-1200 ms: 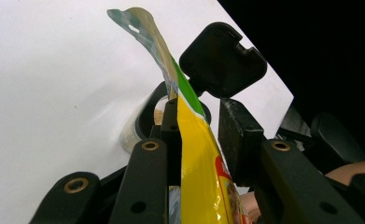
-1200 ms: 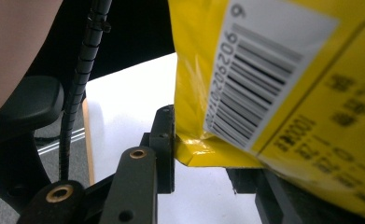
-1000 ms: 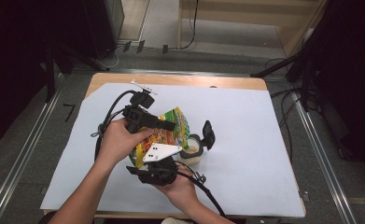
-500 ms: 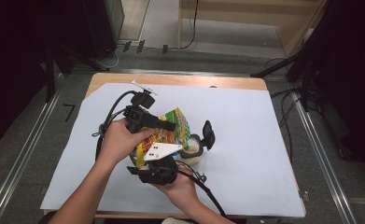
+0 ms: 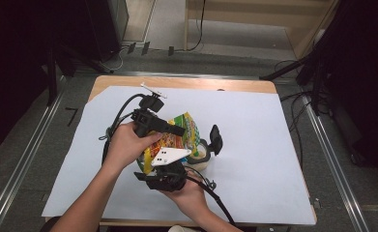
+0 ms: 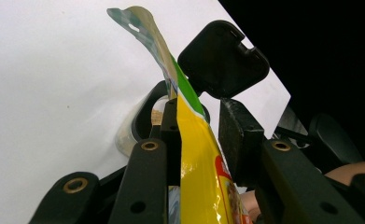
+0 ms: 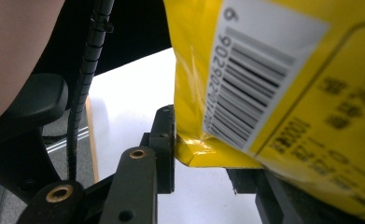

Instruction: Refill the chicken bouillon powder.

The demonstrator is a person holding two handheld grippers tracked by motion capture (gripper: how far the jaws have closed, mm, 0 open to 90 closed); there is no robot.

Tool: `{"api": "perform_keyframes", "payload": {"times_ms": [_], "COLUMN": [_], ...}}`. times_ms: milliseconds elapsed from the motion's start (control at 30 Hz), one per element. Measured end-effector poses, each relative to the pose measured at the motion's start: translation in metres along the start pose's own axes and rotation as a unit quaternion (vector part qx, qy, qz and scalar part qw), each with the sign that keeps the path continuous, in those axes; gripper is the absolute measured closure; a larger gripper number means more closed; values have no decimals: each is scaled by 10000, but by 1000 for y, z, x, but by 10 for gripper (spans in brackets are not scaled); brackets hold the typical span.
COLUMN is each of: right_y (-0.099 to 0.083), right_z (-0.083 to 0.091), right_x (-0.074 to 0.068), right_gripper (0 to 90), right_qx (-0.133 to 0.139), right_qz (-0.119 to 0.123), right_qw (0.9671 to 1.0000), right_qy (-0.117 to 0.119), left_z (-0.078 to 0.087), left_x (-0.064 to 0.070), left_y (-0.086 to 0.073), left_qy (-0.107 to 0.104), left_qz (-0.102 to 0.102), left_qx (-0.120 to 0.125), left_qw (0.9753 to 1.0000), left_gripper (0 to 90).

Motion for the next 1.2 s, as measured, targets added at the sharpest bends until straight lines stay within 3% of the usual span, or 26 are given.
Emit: {"api": "perform_keyframes", "payload": {"times_ms": [800, 1200], "right_y": [1, 4], "right_z": [6, 6], "right_x": [5, 9], "right_gripper": [684, 688], "right_qx": [31, 53], "right_qz": [-120, -97], "right_qw": [9999, 9999], "right_qy": [-89, -112], "left_z": [-3, 0], "left_x": [1, 0], "left_y": [12, 14], "left_qy": [-77, -94], "left_qz": [-99, -56], "left_qx": [-24, 97], "left_qw": [9999, 9999], "left_gripper": [724, 722]}}
Point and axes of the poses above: each handheld gripper's, and its own axes: z roughly backward along the jaws, y roughly out of its top, x roughly to its right, the point moved 5 cm from there along -z, roughly forward along the jaws, and after that the axes turned 6 degrees about -x, right-handed, at the moved point
